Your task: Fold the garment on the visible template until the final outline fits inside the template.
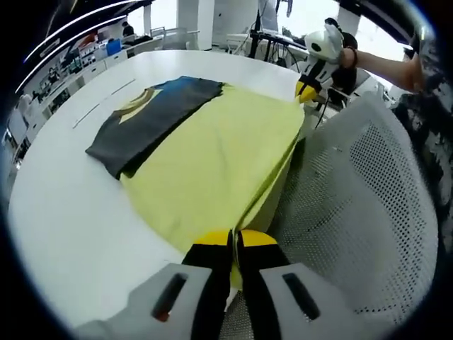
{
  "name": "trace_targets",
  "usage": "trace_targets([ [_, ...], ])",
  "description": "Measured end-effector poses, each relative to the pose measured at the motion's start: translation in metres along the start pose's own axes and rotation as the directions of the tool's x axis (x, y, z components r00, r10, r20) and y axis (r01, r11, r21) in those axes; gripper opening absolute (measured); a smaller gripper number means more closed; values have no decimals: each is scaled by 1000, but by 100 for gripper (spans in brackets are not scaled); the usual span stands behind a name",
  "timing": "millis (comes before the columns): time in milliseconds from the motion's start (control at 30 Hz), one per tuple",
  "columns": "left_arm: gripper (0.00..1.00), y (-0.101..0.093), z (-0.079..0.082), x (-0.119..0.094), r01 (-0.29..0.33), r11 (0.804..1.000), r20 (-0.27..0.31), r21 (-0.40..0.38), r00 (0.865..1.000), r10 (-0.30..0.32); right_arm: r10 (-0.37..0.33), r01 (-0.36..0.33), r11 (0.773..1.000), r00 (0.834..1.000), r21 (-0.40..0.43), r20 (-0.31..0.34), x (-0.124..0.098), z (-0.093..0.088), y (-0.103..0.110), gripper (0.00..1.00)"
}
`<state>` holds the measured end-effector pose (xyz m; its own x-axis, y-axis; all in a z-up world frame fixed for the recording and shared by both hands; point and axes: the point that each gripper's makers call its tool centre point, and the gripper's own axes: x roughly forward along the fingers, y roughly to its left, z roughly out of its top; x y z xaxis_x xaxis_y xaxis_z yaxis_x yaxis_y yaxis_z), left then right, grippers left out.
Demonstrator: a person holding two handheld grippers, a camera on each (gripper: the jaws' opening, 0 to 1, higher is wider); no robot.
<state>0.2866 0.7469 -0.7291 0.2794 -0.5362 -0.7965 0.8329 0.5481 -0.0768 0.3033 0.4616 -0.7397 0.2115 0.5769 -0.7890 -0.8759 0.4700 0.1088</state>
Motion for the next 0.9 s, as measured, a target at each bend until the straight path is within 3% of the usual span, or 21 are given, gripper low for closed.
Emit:
trace_targets([
  [467, 0, 34, 34, -14, -86, 996, 71, -1, 994, 85, -64, 66, 997, 996, -50, 55, -10, 37, -30, 0],
  [900, 0, 58, 54, -21, -145, 989, 117, -5, 983, 145, -112, 122, 989, 988, -87, 105, -18, 67, -56, 0],
])
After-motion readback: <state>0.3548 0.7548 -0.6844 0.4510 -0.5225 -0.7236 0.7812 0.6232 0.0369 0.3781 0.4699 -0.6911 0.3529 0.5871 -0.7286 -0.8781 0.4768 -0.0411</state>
